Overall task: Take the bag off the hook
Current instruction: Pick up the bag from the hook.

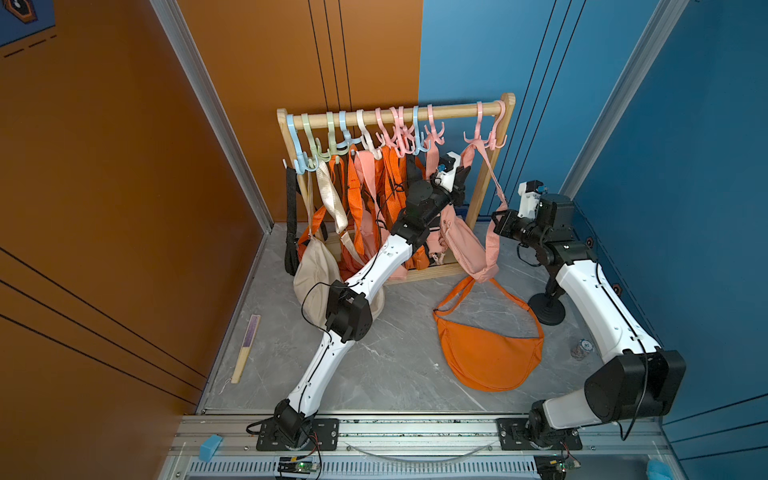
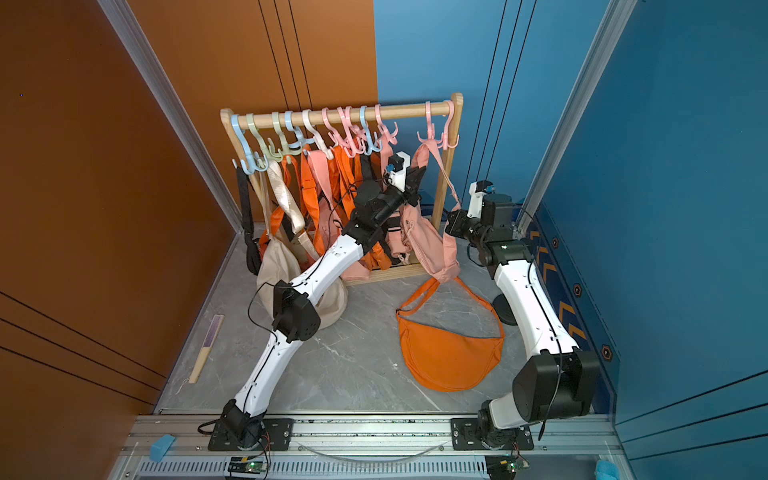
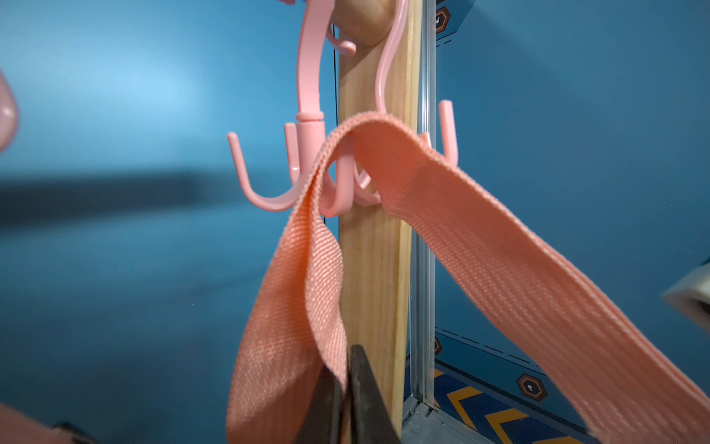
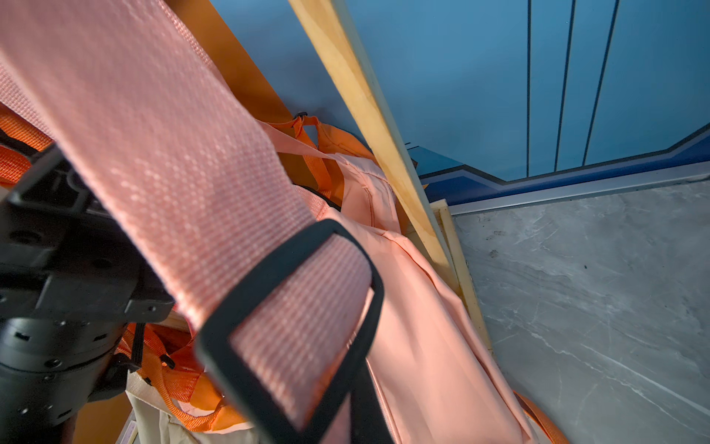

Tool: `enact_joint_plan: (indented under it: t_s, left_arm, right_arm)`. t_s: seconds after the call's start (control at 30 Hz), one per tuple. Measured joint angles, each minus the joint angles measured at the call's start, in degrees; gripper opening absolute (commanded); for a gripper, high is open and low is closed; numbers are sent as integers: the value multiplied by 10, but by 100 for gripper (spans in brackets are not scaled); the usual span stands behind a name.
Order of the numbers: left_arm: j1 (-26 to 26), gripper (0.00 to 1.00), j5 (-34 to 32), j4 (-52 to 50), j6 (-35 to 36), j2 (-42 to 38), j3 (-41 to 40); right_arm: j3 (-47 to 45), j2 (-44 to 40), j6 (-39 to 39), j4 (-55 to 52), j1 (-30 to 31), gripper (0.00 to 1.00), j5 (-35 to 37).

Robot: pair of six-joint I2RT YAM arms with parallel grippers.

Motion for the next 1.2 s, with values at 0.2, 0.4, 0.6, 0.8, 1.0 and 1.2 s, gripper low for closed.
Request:
enact_joint_plan:
  t_s: [0.2, 0.4, 0.6, 0.8, 1.0, 1.2]
  left_arm:
    - [0, 0, -2, -1, 11, -1, -1]
    - [-1, 0, -28, -13, 42, -31, -33]
    - [-8, 0, -47, -21, 80, -72, -43]
    - [-11, 0, -61, -33, 98, -101, -43]
    - [-16, 0, -69, -43, 132, -154, -95]
    - [-58, 0, -87, -44, 205, -238, -203]
  right_arm:
    - [0, 0, 0, -2, 0, 0, 0]
    - [25, 0, 0, -21, 0, 0, 0]
    - [73, 10, 2, -27, 0, 0, -2]
    - [119, 30, 4, -35, 0, 0, -6]
    - [126, 28, 4, -45, 0, 0, -6]
    - [122, -5, 9, -63, 0, 0, -6]
